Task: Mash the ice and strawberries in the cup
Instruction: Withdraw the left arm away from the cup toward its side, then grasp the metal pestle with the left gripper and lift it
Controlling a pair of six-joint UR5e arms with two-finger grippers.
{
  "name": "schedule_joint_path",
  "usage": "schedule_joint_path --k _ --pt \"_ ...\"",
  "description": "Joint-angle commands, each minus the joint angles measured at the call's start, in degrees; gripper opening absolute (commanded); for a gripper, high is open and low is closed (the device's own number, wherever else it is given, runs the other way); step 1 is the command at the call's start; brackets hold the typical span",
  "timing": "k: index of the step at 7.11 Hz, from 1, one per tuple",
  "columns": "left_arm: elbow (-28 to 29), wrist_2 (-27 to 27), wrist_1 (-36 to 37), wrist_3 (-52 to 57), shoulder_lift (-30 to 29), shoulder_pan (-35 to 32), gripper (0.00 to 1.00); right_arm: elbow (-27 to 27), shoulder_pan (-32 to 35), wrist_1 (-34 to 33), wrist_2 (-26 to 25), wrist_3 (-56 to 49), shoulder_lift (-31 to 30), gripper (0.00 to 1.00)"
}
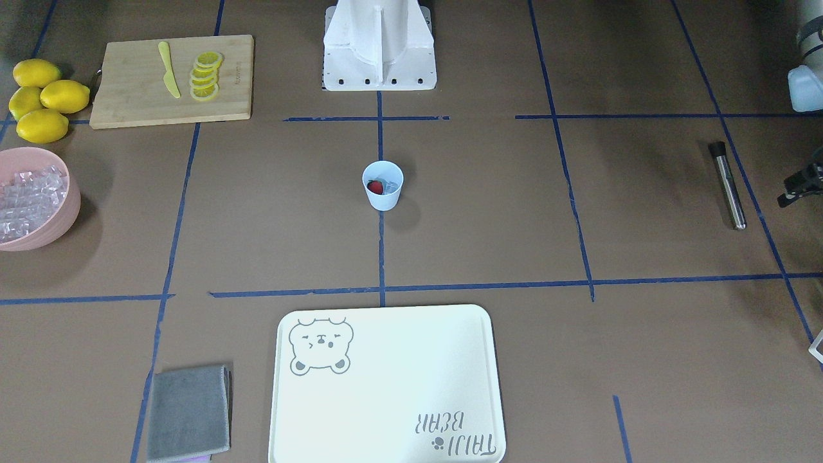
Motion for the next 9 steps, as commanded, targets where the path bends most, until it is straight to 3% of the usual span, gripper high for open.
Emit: schedule_joint_path --k 1,9 --pt "1.40 1.32 -2.21 -2.52 0.23 4.82 1.00 -0.04 0.00 0.00 -0.02 0.00 0.00 0.99" --pt "5.36 3.43 -7.31 -8.58 0.32 11.78 1.00 -0.04 0.00 0.00 0.06 -0.09 -0.17 0.99"
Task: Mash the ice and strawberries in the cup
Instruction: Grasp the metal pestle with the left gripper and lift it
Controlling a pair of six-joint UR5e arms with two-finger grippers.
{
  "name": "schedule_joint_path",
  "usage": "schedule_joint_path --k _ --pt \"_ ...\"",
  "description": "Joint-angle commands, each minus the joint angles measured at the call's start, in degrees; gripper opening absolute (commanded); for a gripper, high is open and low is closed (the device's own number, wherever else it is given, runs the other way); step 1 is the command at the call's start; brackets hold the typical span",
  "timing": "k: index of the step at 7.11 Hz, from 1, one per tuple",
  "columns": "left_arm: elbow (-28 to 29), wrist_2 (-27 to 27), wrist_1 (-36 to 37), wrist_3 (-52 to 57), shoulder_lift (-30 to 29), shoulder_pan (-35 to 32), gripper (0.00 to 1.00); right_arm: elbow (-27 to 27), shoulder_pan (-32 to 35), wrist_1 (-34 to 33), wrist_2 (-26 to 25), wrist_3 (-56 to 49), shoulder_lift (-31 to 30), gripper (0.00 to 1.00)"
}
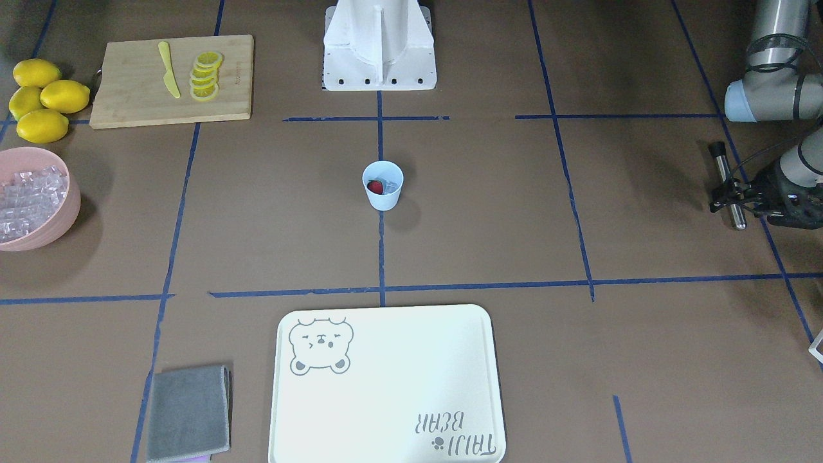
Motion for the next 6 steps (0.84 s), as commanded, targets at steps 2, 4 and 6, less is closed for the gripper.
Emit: schedule_joint_path --k 2,4,6 --pt "0.67 0.01 -0.18 0.06 0.00 0.25 0.53 0.04 -0.06 0.00 -0.05 -0.01 -0.13 0.99" --pt "0.41 0.01 -0.18 0.33 -0.09 0.25 0.04 0.13 0.03 0.00 -0.05 -0.01 -0.13 0.99" --pt "0.32 0.01 -0.09 0.33 -0.52 0.17 0.00 0.13 0.03 0.00 0.04 -0.01 -0.05 0.99"
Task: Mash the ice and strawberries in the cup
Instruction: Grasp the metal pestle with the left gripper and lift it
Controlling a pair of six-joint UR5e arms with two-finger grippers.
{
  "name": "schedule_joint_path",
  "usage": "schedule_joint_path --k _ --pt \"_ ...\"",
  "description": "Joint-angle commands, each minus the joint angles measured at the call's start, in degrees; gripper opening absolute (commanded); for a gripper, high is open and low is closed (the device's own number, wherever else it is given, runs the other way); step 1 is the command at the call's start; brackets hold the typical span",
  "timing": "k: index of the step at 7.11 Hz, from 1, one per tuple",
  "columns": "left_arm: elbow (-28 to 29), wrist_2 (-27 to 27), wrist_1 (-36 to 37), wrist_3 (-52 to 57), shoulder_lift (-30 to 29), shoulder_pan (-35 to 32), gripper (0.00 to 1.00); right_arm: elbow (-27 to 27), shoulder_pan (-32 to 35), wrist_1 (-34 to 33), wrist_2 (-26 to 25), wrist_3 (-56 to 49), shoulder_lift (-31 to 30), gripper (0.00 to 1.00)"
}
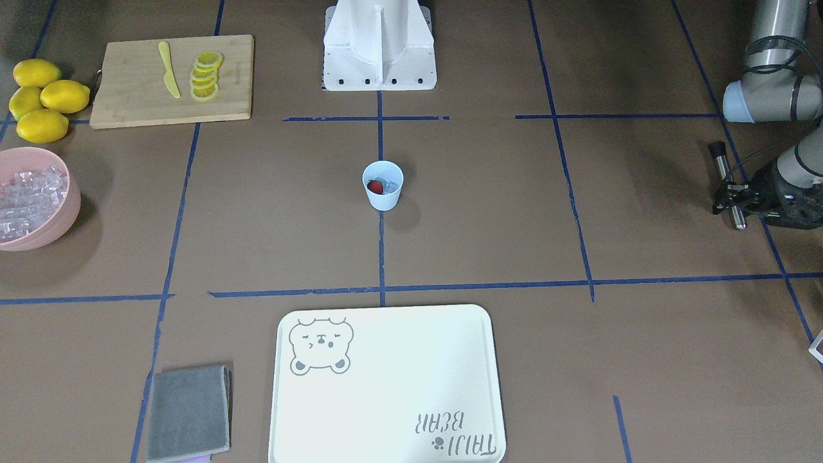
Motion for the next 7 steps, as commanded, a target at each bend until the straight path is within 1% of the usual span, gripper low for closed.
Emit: schedule_joint_path --k 1,5,7 --pt "-0.56 0.17 0.13 0.02 -0.62 -0.04 0.00 0.02 -0.05 0.00 0.03 0.09 0.07 0.99" --pt "-5.30 -0.01 1.10 -0.24 -0.80 -0.30 0.00 0.54 0.04 0.00 -0.06 0.18 0.07 0.99" --pt "-13.18 0.08 0.40 0.19 -1.50 -0.56 0.00 0.80 0.04 0.00 0.03 0.17 -0.10 0.99"
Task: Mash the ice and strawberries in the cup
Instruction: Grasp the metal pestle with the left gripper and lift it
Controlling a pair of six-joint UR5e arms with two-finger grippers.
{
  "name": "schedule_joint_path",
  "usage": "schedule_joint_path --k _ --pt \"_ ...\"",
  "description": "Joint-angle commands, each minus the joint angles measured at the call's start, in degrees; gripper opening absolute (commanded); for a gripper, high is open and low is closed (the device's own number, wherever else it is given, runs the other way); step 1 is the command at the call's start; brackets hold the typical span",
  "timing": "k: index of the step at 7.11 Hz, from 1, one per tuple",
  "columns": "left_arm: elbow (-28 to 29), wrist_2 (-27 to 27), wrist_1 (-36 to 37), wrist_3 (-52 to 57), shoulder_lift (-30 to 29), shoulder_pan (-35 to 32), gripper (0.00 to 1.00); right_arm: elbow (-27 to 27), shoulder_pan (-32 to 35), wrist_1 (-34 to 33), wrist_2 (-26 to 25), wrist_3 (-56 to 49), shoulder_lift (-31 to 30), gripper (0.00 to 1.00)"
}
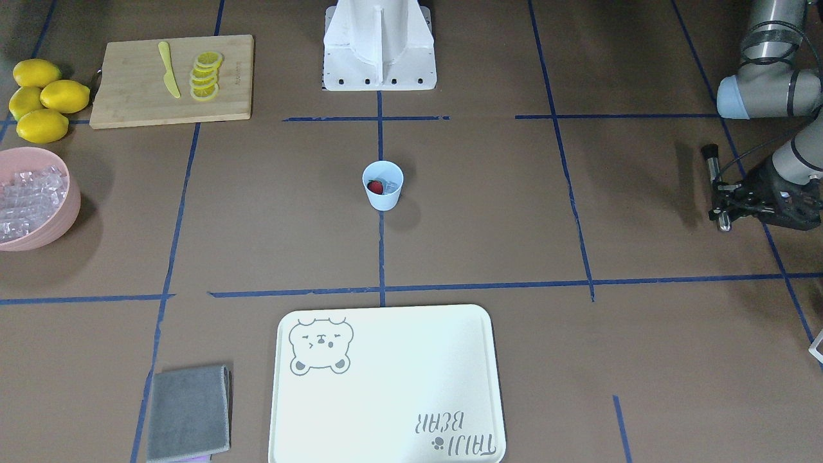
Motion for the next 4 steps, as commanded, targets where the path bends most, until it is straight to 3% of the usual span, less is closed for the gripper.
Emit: schedule_joint_path --k 1,2,4 --pt "-8.80 -0.40 -0.53 0.30 -1.22 -0.19 0.00 0.11 0.01 0.00 -0.01 0.04 -0.13 0.99" --pt "-12.75 -0.50 -0.45 0.38 -2.36 -0.10 0.04 0.20 0.01 0.00 -0.02 0.04 -0.13 0.99" --pt "-15.42 -1.72 -0.71 -0.75 -11.30 0.34 0.11 0.20 0.01 0.00 0.07 0.04 -0.13 0.99"
